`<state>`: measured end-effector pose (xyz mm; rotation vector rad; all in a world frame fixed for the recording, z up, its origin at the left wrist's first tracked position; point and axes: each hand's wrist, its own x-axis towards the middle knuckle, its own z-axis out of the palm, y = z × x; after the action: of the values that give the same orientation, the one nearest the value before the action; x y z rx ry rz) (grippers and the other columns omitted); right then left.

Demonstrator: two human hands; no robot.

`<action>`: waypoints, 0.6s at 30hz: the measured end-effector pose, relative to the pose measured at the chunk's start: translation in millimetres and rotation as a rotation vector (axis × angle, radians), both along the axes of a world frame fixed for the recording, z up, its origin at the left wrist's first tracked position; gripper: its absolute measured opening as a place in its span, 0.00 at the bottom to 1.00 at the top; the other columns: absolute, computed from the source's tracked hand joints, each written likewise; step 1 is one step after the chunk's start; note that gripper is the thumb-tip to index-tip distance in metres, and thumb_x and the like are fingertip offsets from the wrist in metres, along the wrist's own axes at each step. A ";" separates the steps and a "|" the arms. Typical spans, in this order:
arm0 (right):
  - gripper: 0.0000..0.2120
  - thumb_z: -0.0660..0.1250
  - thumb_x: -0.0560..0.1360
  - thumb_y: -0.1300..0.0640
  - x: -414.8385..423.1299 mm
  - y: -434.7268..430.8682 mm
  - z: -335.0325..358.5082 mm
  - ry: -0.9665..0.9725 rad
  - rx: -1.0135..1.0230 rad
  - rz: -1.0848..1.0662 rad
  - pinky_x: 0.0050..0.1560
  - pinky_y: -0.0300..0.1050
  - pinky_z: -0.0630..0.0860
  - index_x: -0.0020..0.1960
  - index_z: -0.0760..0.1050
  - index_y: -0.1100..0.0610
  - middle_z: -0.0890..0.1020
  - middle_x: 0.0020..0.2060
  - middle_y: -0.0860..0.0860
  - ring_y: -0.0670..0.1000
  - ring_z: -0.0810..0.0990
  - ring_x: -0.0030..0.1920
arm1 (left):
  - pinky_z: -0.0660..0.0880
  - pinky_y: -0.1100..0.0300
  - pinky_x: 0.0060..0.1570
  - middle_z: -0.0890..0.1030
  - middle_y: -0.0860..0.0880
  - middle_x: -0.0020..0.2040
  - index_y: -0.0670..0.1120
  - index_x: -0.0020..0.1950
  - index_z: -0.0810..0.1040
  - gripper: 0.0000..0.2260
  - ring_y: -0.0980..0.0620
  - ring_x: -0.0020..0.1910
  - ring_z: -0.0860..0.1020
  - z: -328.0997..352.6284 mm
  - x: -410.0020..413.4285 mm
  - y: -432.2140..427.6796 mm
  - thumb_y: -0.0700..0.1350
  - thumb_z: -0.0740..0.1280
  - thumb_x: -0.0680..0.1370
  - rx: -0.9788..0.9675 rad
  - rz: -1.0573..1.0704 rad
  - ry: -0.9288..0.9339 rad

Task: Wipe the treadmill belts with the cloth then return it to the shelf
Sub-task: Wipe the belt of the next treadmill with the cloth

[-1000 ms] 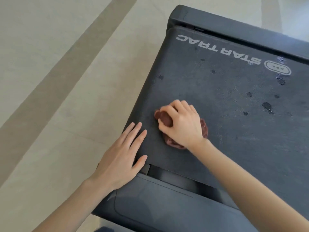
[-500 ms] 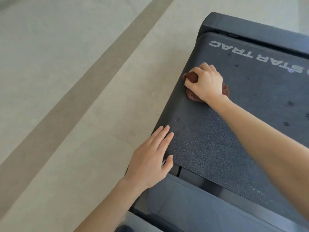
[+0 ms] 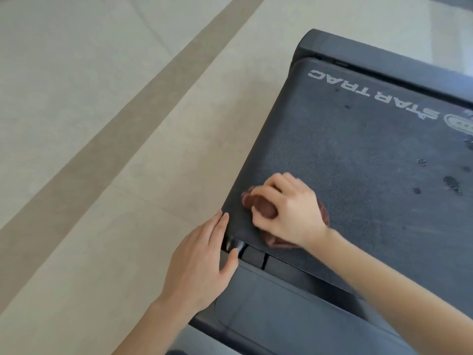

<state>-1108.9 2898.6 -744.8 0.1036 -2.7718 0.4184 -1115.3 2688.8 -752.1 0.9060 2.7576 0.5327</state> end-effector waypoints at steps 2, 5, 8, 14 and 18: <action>0.13 0.65 0.69 0.47 -32.3 18.6 -0.1 0.008 0.022 -0.108 0.40 0.50 0.74 0.47 0.81 0.53 0.78 0.41 0.52 0.56 0.76 0.43 | 0.67 0.63 0.61 0.70 0.51 0.71 0.46 0.72 0.68 0.28 0.53 0.66 0.72 -1.1 -1.7 0.6 0.59 0.53 0.76 0.006 -0.001 -0.008; 0.15 0.65 0.72 0.46 -80.8 49.4 -0.1 -0.003 0.046 -0.324 0.45 0.47 0.70 0.53 0.79 0.53 0.78 0.47 0.54 0.57 0.75 0.50 | 0.57 0.66 0.65 0.63 0.53 0.74 0.47 0.75 0.60 0.28 0.55 0.71 0.65 -4.1 -2.9 0.9 0.58 0.56 0.78 0.008 -0.035 -0.014; 0.17 0.64 0.73 0.45 -98.2 53.4 -0.9 -0.043 0.058 -0.445 0.47 0.49 0.69 0.57 0.78 0.54 0.77 0.50 0.55 0.59 0.74 0.52 | 0.52 0.68 0.67 0.59 0.54 0.76 0.49 0.77 0.56 0.29 0.57 0.72 0.60 -4.9 -3.6 0.0 0.59 0.55 0.78 -0.006 -0.052 -0.015; 0.13 0.67 0.70 0.47 3.6 13.1 1.0 0.015 0.029 -0.290 0.38 0.44 0.69 0.49 0.81 0.53 0.78 0.42 0.52 0.55 0.75 0.41 | 0.44 0.57 0.74 0.55 0.49 0.77 0.45 0.77 0.53 0.30 0.53 0.76 0.52 -2.9 -6.9 5.2 0.58 0.53 0.79 -0.113 -0.122 0.076; 0.13 0.65 0.69 0.47 95.3 19.2 -2.5 0.027 0.047 -0.306 0.38 0.46 0.73 0.48 0.81 0.53 0.78 0.41 0.51 0.54 0.75 0.38 | 0.43 0.51 0.75 0.49 0.47 0.78 0.46 0.77 0.49 0.31 0.50 0.77 0.46 4.7 -15.3 48.0 0.60 0.49 0.79 -0.174 -0.286 0.193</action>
<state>-1013.6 2917.8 -747.3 -0.2975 -2.7093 0.2695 -1130.6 2736.8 -747.4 1.3387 2.7129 0.1617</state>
